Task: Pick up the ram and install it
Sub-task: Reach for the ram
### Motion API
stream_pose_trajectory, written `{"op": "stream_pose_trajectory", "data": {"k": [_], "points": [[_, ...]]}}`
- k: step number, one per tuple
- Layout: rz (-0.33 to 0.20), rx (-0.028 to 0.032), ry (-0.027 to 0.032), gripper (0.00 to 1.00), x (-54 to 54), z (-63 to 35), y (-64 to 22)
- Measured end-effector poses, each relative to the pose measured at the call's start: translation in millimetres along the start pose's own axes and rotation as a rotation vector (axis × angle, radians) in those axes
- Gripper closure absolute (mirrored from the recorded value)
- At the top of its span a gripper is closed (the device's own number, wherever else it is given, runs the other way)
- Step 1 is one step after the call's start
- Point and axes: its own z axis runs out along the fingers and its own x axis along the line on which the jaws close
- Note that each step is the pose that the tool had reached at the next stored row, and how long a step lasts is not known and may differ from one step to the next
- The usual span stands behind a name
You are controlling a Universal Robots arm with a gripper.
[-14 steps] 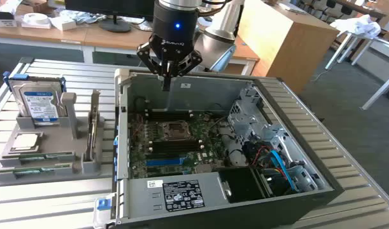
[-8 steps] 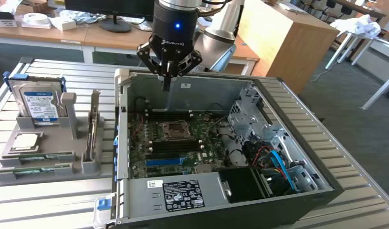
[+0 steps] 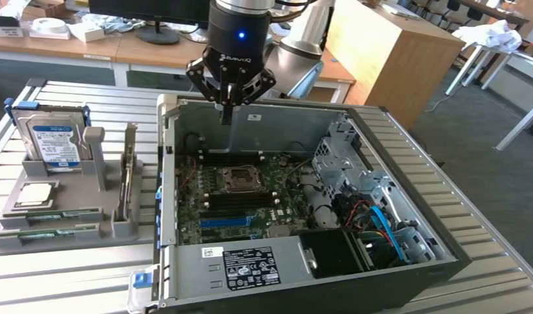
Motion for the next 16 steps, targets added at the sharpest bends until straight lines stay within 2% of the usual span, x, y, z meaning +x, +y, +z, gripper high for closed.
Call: {"op": "stream_pose_trajectory", "data": {"k": [16], "points": [[-0.001, -0.0002, 0.0000, 0.90, 22.3, -0.1, -1.6]]}}
